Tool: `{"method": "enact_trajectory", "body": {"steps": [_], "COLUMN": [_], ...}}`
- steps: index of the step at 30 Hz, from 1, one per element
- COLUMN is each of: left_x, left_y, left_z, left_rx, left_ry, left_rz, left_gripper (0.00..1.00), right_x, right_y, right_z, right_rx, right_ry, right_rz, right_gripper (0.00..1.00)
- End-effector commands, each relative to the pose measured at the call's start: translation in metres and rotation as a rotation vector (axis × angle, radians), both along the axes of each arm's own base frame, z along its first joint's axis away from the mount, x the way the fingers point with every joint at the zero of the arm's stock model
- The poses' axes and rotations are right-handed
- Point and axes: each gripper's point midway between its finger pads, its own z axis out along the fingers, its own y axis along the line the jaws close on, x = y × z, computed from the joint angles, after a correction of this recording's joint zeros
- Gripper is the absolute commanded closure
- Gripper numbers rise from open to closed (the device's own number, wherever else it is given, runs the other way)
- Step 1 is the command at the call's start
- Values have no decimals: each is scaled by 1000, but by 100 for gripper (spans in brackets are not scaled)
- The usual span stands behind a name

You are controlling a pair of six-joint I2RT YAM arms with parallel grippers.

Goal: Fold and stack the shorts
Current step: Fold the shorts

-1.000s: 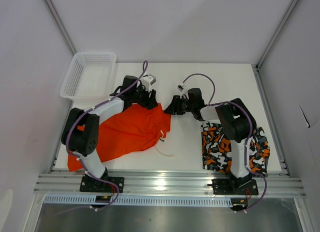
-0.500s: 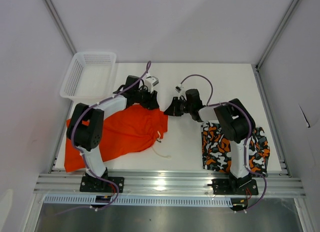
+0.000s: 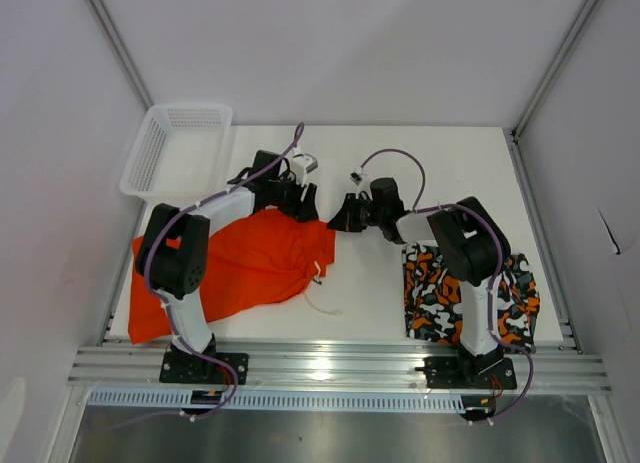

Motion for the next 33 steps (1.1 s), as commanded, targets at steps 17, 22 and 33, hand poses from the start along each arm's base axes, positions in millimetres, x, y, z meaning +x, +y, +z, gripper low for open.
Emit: {"method": "enact_trajectory", "body": {"steps": [17,22,33], "left_x": [-18,-34,-44], "left_y": [-14,-25,-42], "left_z": [30,27,30], "left_rx": [-50,-27,-46], "left_ry": [-78,-42,-5], "left_rz": [-148,-207,-269], "left_gripper": [100,100,100], "right_x": [9,20,16], "right_y": [10,8,18], "right_z": [35,39,49], "right_rx": [12,-7,32], "right_ry": [-84,-97,-111], "right_rz": [-11,-51,-32], "right_gripper": [100,100,100]}}
